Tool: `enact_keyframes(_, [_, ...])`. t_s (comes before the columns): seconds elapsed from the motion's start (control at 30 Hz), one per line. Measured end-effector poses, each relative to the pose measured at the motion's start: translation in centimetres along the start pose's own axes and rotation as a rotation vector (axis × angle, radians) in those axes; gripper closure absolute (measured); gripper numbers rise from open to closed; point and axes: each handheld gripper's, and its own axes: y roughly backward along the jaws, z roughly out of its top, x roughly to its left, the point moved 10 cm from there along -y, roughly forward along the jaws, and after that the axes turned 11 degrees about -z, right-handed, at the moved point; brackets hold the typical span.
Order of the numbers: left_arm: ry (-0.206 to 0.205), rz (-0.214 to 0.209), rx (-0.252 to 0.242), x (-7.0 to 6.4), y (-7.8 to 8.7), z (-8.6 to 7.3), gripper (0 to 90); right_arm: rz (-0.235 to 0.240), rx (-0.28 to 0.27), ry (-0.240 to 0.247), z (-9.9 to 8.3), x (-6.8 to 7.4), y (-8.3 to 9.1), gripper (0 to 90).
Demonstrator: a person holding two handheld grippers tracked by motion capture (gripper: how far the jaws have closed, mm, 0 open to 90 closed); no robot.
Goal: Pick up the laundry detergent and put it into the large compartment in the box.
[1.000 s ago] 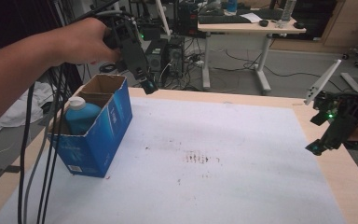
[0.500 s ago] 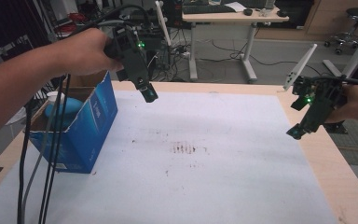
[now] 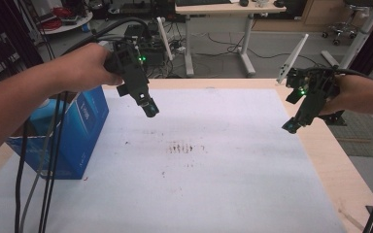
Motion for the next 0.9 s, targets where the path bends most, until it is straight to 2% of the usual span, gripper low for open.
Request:
enact_keyframes(0.33, [-0.012, -0.031, 0.007, -0.5, -2.2, 0.3, 1.6, 0.008, -0.004, 0.008, 0.3, 0.0, -0.3, 1.6])
enact_keyframes(0.9, [-0.043, -0.054, 0.017, -1.3, -3.5, 0.5, 1.6, 0.005, -0.005, 0.011, 0.4, 0.1, -0.3, 1.6])
